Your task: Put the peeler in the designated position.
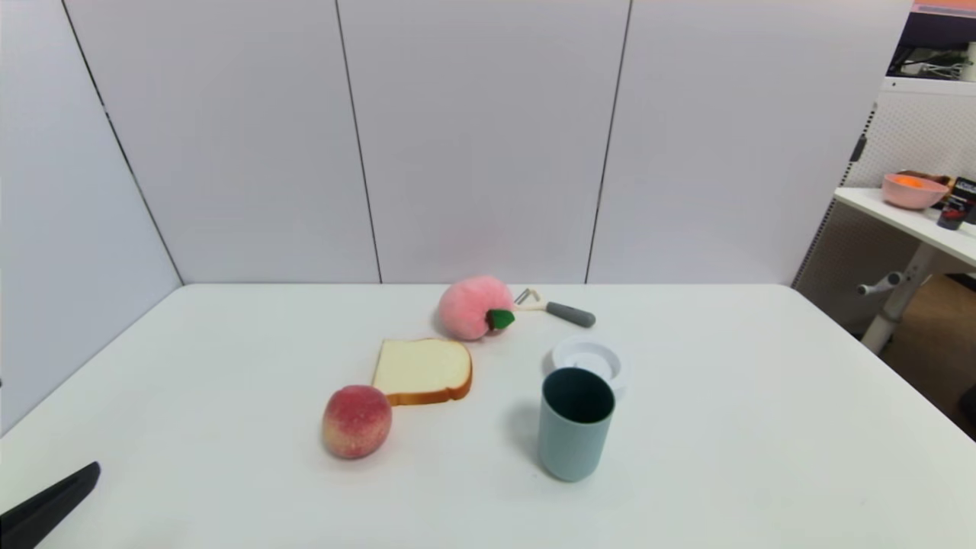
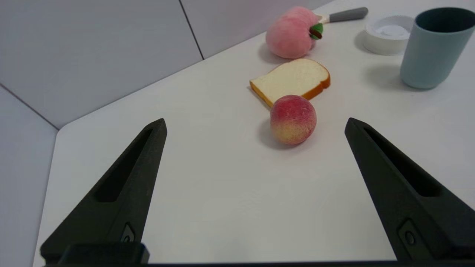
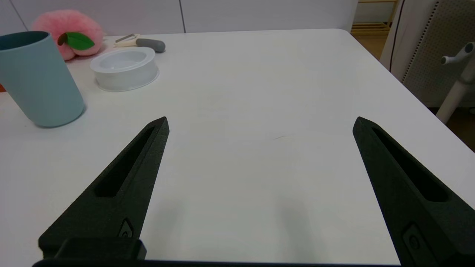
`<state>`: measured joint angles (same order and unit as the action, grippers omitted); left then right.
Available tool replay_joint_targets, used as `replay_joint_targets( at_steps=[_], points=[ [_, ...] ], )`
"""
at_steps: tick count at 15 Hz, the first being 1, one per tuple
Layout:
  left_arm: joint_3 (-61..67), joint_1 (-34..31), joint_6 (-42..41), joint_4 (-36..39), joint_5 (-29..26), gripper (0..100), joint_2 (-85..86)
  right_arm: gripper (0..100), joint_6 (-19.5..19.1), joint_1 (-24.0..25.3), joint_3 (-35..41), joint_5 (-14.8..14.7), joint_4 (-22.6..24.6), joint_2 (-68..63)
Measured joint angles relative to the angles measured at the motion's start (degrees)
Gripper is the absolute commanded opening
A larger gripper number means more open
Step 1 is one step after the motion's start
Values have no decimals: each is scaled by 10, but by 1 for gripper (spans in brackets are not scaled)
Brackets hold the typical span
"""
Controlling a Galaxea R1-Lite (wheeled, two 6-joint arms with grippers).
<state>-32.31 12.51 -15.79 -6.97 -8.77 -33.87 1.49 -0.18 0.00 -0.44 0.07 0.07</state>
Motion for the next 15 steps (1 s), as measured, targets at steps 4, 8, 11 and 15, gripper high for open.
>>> replay_joint_targets(
  at_steps=[4, 8, 11, 15],
  points=[
    [104, -75, 42, 56, 0, 100, 135, 100, 0, 0, 0, 0, 0, 0],
    [202, -113, 63, 69, 1, 100, 235, 100, 0, 0, 0, 0, 0, 0],
    [275, -119, 79, 70, 6, 100, 303, 100, 0, 0, 0, 0, 0, 0],
    [316, -120, 120, 68, 80, 100, 335, 100, 0, 0, 0, 0, 0, 0]
  ],
)
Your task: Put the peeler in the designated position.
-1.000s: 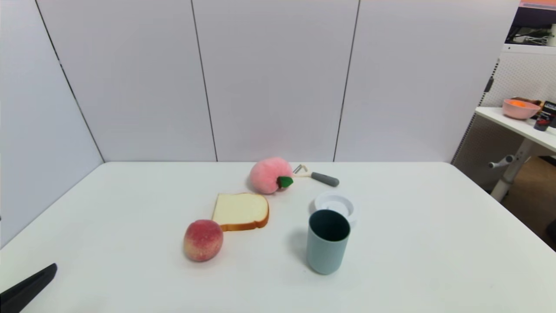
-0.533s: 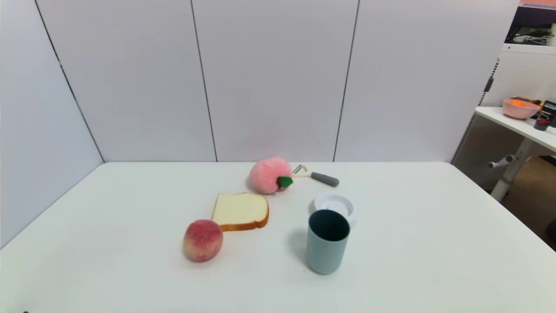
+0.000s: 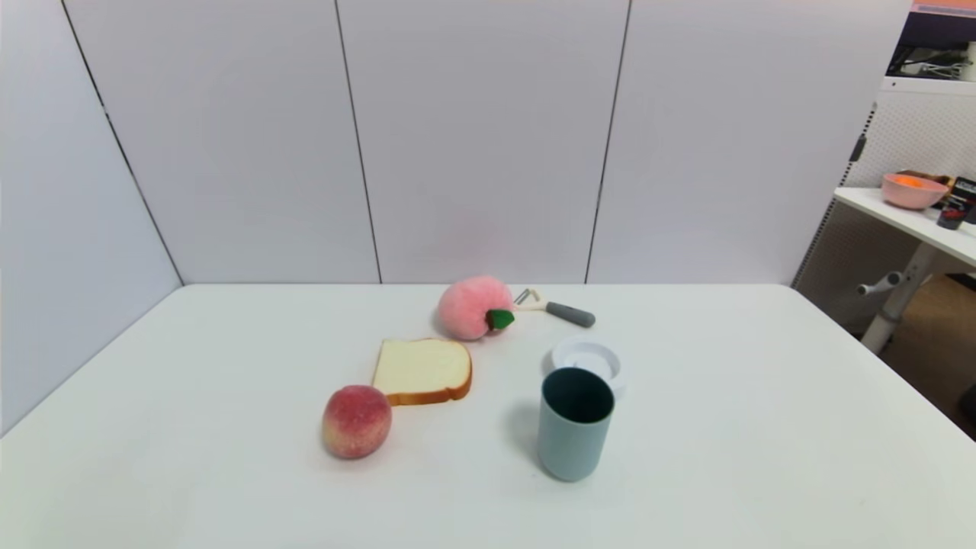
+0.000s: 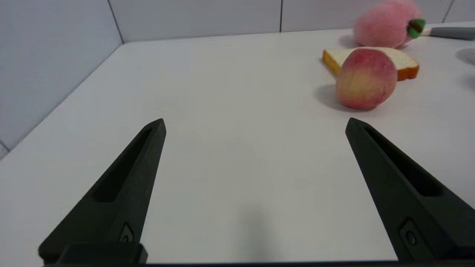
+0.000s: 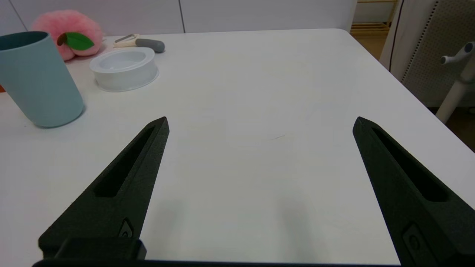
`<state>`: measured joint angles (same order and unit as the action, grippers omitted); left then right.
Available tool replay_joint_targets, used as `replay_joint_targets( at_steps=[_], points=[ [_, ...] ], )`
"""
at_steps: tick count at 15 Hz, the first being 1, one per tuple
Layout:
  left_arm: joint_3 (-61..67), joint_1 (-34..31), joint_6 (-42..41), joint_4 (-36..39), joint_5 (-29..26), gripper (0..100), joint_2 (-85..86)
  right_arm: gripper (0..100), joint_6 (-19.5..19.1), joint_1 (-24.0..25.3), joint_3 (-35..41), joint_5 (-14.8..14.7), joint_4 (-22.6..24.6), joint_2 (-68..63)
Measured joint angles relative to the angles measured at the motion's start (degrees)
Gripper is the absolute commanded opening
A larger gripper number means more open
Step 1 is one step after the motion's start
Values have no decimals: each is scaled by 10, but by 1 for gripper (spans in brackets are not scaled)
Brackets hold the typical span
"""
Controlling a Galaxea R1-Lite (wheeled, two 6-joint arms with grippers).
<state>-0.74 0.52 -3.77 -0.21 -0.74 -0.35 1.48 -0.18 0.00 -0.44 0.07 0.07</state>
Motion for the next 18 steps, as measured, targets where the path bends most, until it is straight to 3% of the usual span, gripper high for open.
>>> replay_joint_targets(
  at_steps=[7, 18],
  points=[
    [7, 0, 60, -1, 18, 100, 5, 100, 0, 0, 0, 0, 0, 0],
    [7, 0, 62, -1, 21, 100, 5, 100, 1, 0, 0, 0, 0, 0]
  ],
)
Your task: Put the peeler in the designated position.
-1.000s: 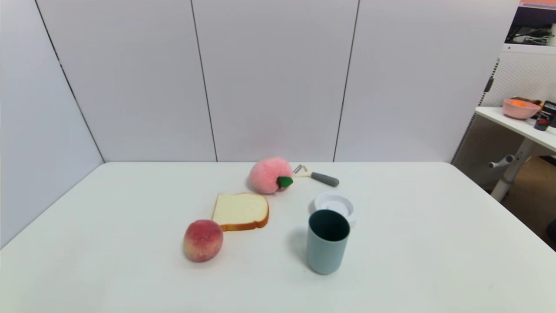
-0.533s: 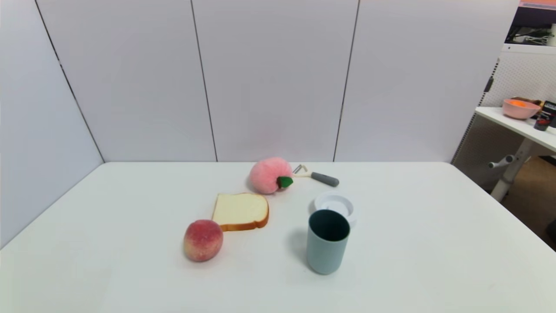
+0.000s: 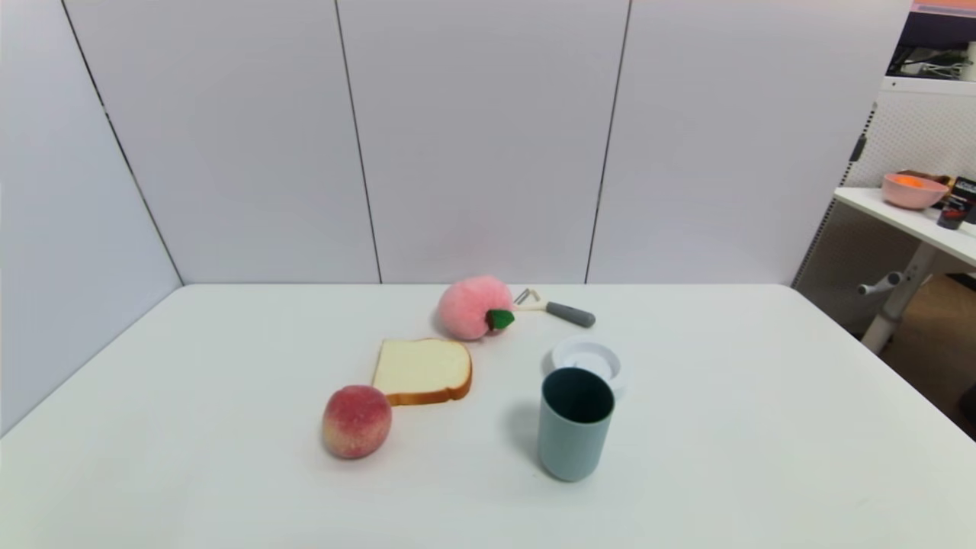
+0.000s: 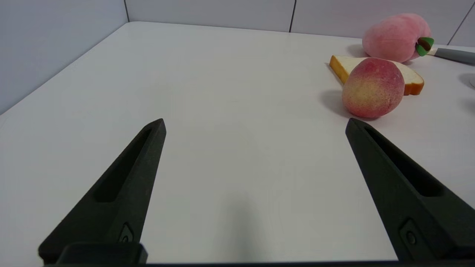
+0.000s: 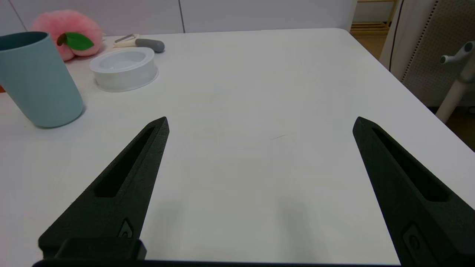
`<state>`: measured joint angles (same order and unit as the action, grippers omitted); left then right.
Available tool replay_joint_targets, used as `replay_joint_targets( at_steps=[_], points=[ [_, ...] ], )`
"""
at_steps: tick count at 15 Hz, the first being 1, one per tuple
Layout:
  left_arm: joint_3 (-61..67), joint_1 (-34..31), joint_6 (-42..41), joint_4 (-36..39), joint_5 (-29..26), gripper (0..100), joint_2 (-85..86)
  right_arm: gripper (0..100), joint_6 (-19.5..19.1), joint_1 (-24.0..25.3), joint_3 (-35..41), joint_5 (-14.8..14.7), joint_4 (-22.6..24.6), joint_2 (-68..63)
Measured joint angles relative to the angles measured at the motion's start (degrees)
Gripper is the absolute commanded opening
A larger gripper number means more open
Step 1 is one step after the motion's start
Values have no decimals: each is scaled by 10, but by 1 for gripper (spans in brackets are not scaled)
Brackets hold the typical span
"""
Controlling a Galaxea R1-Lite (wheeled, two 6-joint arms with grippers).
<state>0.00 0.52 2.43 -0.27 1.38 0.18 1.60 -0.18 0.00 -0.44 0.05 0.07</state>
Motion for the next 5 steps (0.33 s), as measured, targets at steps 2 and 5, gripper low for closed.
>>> replay_joint_targets(
  at_steps=[2, 5],
  points=[
    [0, 0, 0, 0, 0, 100, 0, 100, 0, 0, 0, 0, 0, 0],
    [0, 0, 0, 0, 0, 100, 0, 100, 0, 0, 0, 0, 0, 0]
  ],
)
